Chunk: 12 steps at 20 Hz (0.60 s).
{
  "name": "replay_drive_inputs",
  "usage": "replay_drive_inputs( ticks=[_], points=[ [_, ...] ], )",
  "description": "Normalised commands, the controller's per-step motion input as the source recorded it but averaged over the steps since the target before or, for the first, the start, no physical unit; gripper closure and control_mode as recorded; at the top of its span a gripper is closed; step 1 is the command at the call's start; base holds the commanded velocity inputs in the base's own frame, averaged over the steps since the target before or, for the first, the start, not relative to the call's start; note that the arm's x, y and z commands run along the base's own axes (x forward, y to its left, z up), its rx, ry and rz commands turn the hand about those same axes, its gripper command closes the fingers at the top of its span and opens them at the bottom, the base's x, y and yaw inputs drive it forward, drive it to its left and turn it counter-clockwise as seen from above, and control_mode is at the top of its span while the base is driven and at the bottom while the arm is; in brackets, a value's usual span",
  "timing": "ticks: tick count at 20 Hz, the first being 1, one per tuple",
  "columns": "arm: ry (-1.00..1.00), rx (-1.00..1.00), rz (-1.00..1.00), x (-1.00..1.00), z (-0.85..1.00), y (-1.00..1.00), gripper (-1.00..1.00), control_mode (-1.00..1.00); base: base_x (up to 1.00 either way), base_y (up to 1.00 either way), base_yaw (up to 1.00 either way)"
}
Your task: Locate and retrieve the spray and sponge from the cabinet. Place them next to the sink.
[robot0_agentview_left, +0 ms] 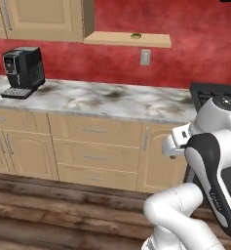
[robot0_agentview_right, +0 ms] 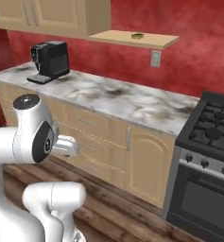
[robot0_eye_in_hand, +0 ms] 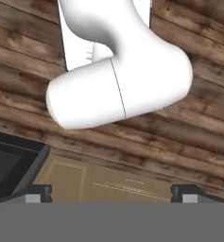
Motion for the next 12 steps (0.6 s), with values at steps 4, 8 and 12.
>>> replay_drive_inputs(
  ticks=[4,8,12],
  points=[
    [0.0,0.0,0.0,0.0,0.0,0.0,-1.0,1.0,0.28,0.18,-0.37],
    [0.0,0.0,0.0,0.0,0.0,0.0,-1.0,1.0,0.38,0.22,-0.35],
    [0.0,0.0,0.0,0.0,0.0,0.0,-1.0,1.0,0.53,0.38,-0.31]
  ],
)
